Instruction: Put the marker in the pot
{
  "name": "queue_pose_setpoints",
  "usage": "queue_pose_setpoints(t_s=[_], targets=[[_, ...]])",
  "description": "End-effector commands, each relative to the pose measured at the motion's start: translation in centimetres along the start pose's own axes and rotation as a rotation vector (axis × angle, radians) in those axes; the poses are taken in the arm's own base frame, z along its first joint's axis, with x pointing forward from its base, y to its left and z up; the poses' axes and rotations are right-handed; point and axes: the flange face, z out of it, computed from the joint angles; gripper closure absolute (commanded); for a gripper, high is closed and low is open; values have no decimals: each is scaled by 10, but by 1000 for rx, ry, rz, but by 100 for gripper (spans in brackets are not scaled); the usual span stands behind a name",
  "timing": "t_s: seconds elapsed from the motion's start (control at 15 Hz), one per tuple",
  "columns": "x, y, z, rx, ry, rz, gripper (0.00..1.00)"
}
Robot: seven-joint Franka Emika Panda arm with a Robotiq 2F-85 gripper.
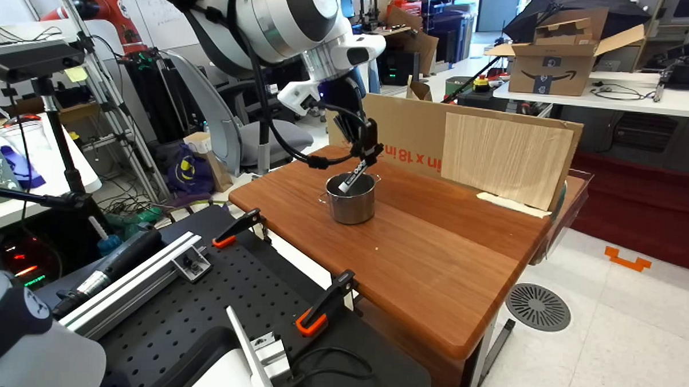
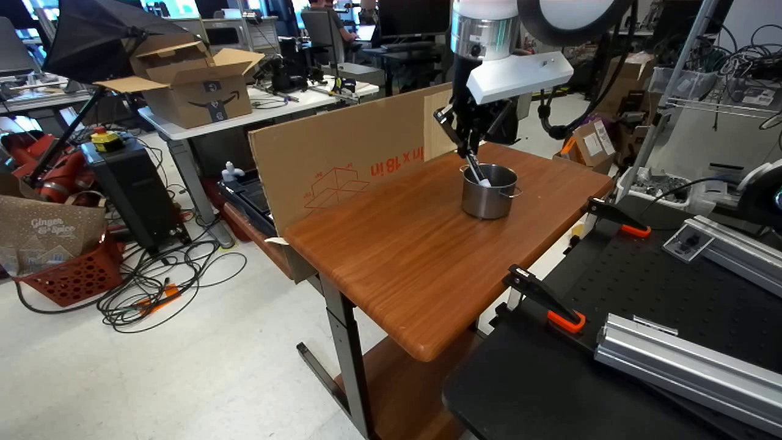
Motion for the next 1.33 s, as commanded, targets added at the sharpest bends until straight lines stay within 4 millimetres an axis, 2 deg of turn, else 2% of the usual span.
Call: queue_pose_setpoints(t_s=[0.0,0.13,0.2,0.33,0.73,0.87,1.27], targets=[[7,-9,17,-11,-2,-10,95],[9,-13,23,-14,-6,-17,95],[9,-16,24,-15,-8,-20,55],[11,-19,25,-15,-8,-25,49],[15,-26,27,-12,-4,-34,5],[16,-27,26,-11,-1,-36,0],[11,-28,15,-4,1,-39,0]])
